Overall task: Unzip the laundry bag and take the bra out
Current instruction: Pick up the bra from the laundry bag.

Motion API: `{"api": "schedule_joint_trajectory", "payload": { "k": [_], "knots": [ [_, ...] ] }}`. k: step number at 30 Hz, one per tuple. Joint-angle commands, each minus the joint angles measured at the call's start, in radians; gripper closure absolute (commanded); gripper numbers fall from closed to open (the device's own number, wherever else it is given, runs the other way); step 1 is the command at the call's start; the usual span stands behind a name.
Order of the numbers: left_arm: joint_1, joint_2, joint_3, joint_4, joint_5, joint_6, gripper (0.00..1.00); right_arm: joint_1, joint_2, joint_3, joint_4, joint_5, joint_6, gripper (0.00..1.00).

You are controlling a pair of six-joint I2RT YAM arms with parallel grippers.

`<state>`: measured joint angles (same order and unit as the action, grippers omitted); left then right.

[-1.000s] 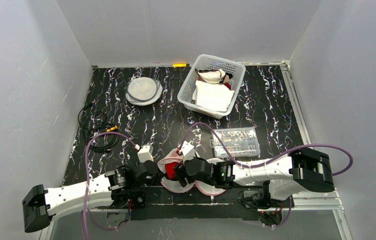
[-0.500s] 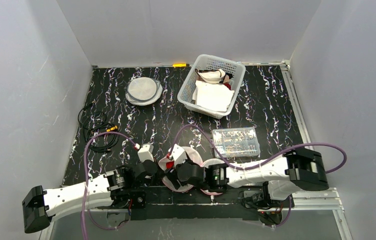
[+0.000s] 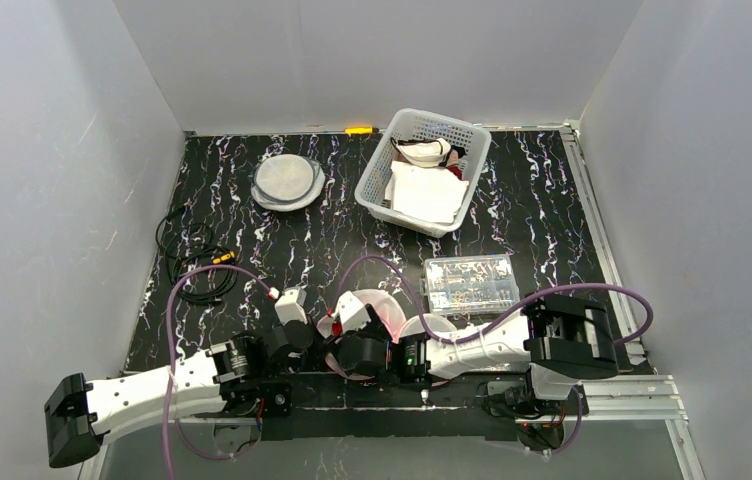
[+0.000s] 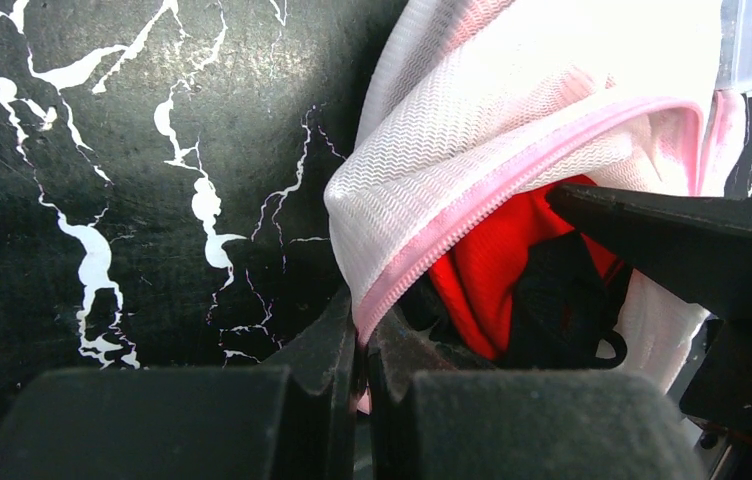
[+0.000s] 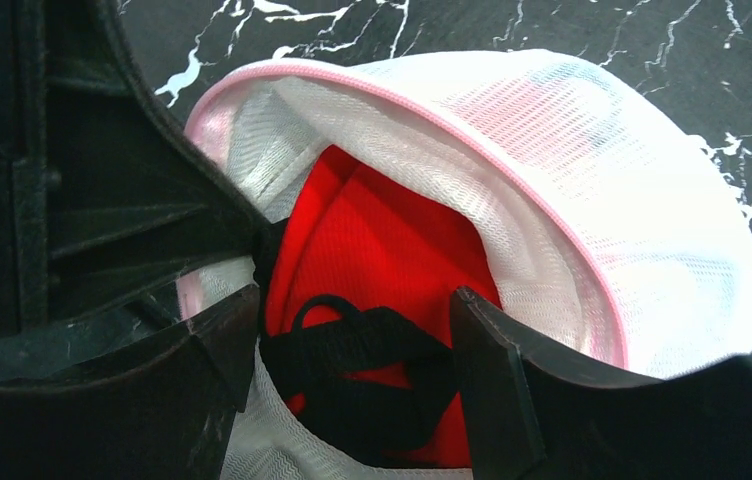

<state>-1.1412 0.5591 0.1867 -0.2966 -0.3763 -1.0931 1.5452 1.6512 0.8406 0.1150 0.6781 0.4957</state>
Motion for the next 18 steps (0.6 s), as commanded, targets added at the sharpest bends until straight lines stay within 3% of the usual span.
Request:
{"api": "schedule_joint_trajectory", "payload": {
  "k": [1, 12, 18],
  "knots": [
    [-0.002, -0.011, -0.015, -0.007, -0.004, -0.001, 1.0, 0.0, 0.011, 0.045, 0.033, 0.102, 0.038, 0.25],
    [-0.002, -0.014, -0.015, -0.012, -0.001, 0.003, 1.0, 0.001, -0.023, 0.027, 0.122, 0.114, -0.001, 0.17],
    [-0.002, -0.016, -0.01, -0.012, -0.003, 0.005, 1.0, 0.001, 0.031, 0.1, 0.019, 0.123, -0.021, 0.19]
  ]
}}
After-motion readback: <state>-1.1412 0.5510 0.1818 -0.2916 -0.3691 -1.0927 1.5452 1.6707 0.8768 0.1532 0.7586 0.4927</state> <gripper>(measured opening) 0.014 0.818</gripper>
